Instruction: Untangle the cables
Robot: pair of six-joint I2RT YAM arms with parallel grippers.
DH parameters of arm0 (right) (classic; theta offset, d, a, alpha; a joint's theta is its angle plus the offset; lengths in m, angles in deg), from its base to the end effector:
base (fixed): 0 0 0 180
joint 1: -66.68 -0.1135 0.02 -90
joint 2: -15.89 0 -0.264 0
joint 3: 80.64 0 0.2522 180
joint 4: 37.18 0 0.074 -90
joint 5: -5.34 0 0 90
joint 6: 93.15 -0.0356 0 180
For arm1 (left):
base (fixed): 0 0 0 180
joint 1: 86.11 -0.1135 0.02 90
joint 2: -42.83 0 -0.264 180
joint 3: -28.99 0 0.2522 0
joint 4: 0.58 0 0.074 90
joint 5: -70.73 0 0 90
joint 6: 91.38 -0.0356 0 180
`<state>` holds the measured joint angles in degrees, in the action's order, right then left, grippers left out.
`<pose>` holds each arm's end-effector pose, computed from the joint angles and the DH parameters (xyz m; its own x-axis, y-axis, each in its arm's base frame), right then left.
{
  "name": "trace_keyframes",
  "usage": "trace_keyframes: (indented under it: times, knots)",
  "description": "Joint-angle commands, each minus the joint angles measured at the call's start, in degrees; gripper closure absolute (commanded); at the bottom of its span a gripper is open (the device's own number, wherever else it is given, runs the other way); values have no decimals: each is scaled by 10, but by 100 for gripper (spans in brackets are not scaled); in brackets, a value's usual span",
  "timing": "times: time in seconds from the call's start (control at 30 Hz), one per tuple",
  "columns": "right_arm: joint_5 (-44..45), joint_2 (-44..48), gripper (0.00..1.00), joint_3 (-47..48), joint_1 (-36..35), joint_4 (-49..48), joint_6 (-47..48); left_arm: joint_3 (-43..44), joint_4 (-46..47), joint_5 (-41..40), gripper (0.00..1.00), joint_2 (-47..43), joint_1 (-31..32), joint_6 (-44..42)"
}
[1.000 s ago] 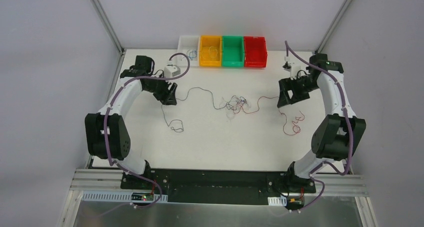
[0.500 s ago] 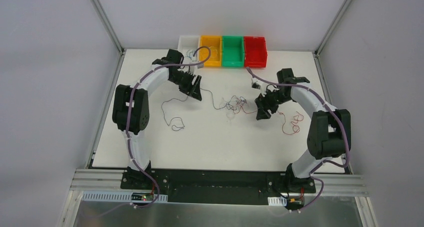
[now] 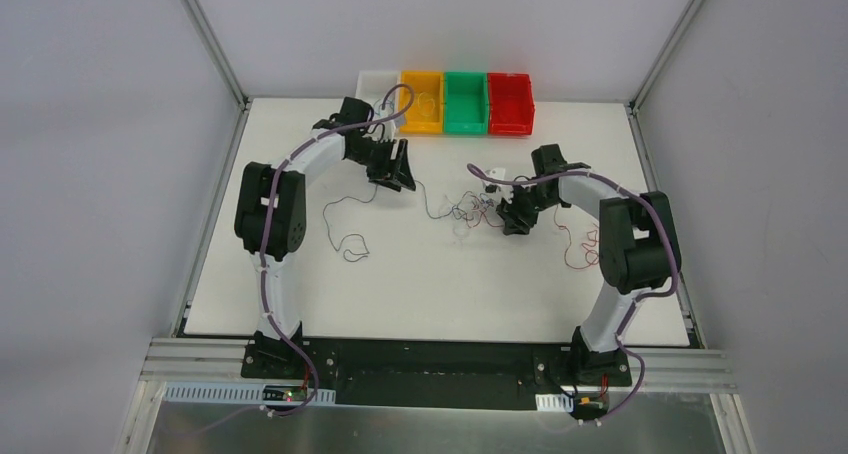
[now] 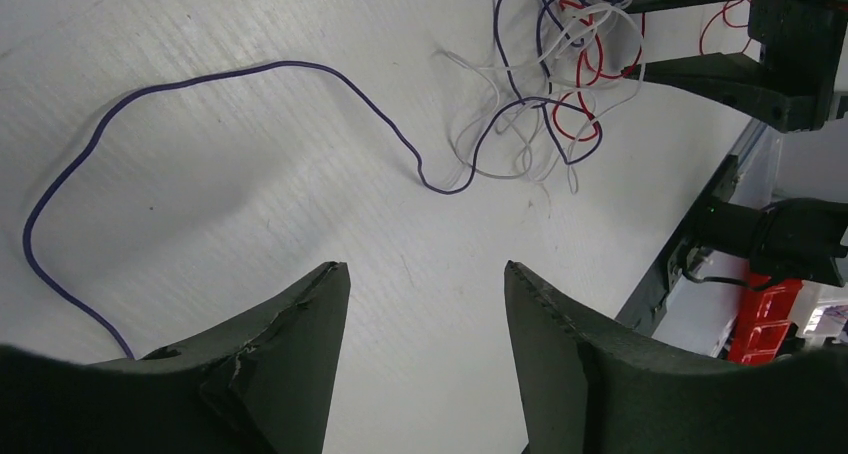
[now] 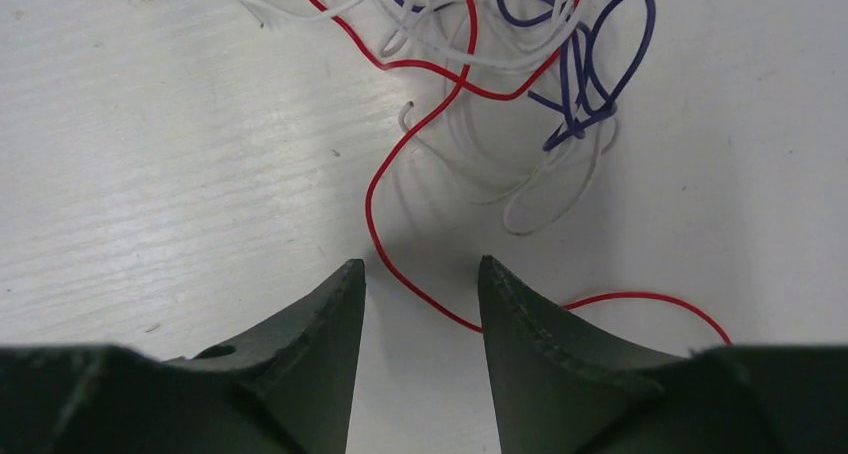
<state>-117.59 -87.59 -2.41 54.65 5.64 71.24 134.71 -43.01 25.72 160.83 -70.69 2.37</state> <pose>0.3368 0.0916 0.1663 0.1156 -0.8019 -0.5862 -0.9743 0.0233 -0.2240 0.4249 -0.1433 0.2120 -0.8232 0.1791 -0.5387 0.5291 0.5861 -0.6136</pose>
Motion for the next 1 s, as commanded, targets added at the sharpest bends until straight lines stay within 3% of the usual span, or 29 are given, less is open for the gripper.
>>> trace_keyframes:
  times: [0.0,0.1,0.2,0.37,0.47,0.57,0.77,0.87,0.93,0.97]
  knots:
    - [1,-13,57,9,-14,-16,48,-40,55,23,40,-20,5,79]
    - [2,-8,73,-10,-22,-14,62,-74,112,33,36,-29,14,144]
    - [-10,14,100,-30,-30,-15,53,-96,160,32,26,-37,42,154]
    - [-33,50,100,-42,-36,-33,-22,-130,287,27,16,-38,84,144]
    - [-37,61,100,-48,-37,-42,-44,-130,369,18,11,-8,102,183]
    - [-35,66,100,-57,-37,-48,-51,-85,386,14,7,42,121,236]
    - [-33,80,100,-64,-37,-60,-72,-47,384,-3,4,95,168,250]
    - [-35,97,100,-64,-37,-66,-91,-32,359,-29,10,118,175,261]
    - [-31,115,100,-62,-37,-56,-98,-17,334,-39,32,127,175,261]
    - [-27,125,100,-63,-34,-46,-96,-11,312,-46,50,126,173,250]
